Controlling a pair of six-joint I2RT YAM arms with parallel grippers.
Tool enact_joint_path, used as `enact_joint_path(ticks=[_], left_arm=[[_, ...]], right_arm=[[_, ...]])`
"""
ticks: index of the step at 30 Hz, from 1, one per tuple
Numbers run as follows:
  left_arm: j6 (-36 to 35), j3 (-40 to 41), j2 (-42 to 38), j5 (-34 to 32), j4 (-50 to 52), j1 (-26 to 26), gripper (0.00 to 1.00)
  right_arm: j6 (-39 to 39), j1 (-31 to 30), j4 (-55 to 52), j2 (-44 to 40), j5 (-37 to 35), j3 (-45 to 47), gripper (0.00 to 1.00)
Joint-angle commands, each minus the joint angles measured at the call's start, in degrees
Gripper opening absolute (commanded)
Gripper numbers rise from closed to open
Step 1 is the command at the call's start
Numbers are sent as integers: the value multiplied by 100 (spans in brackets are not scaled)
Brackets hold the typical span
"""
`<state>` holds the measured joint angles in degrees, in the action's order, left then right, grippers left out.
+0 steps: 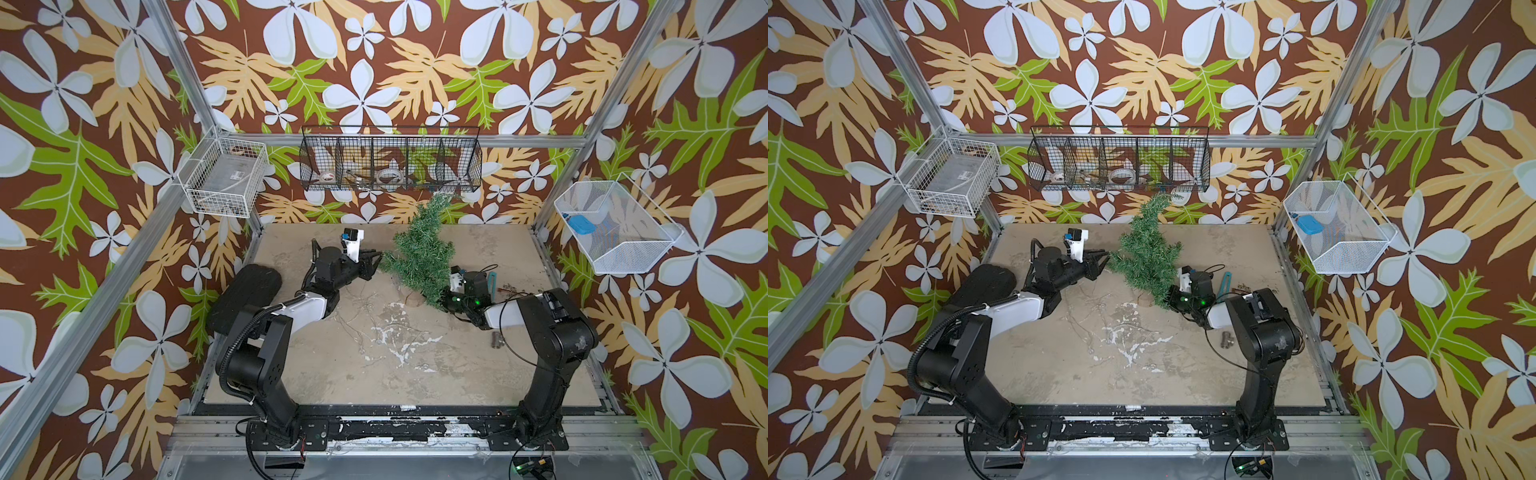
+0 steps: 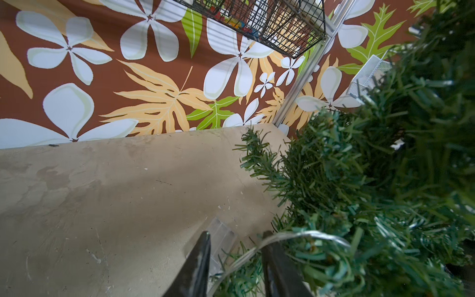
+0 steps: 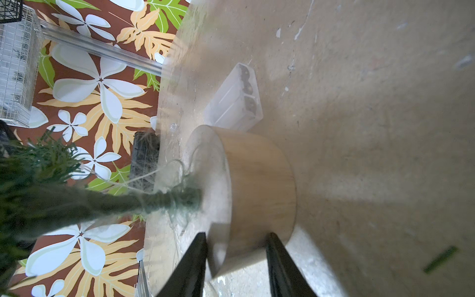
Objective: Remove string lights from the small christmas tree
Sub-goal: Pick up the light string from the Christmas tree.
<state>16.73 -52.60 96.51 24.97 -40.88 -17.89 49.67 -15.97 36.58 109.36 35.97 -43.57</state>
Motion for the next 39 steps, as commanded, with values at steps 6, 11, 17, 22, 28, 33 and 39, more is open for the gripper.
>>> enact_joint_path(ticks=[6,11,17,22,28,33,39], left_arm=[[63,-22,-356,-268,-55,5,0],[46,-99,-854,-424,349,5,0],[141,5,-1575,-85,636,-176,0],[579,451,-2139,77,803,-338,0],[777,1461,-2914,-950,1007,-338,0],[963,1591,-3371,-2426,2210,-304,0],[1521,1526,-3909,-2509,2987,452,0]], right_arm=[[-34,18,-1265,45,-448,115,39],[-90,19,-1319,68,-483,68,40],[-14,15,-1228,80,-438,133,39],[11,17,-1183,88,-487,119,39],[29,18,-1171,138,-468,115,39],[16,20,-1213,155,-457,103,39],[3,19,-1248,173,-463,53,39]])
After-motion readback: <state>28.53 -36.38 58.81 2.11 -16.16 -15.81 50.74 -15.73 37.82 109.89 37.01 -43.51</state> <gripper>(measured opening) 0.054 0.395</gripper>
